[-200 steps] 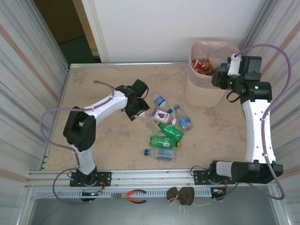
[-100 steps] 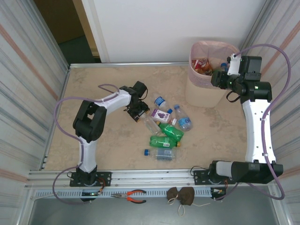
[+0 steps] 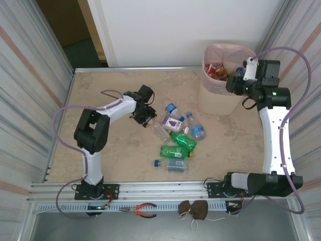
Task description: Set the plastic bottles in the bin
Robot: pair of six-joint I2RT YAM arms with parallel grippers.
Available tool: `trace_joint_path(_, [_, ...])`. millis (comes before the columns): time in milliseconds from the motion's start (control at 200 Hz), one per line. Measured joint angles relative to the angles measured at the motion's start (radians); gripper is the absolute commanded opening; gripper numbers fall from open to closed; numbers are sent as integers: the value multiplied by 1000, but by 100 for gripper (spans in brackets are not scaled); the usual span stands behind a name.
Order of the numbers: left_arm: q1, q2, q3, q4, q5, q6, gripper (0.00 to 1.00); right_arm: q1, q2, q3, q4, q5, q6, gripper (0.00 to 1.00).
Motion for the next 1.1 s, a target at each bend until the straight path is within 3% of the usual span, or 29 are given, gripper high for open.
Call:
trace_joint_path(225, [20, -196, -88, 76, -34, 85, 36, 10, -33, -32, 33, -75, 16, 49])
trace_joint_path(531, [27, -502, -283, 389, 23, 326, 34, 67, -133, -167, 208, -319, 103, 53])
trace_joint_path(857, [64, -674, -375, 777, 363, 575, 31, 262, -164, -234, 398, -551, 131, 58])
trace_joint_path(1097, [64, -743, -372, 975, 630, 681, 31, 400, -171, -234, 494, -659, 120, 65])
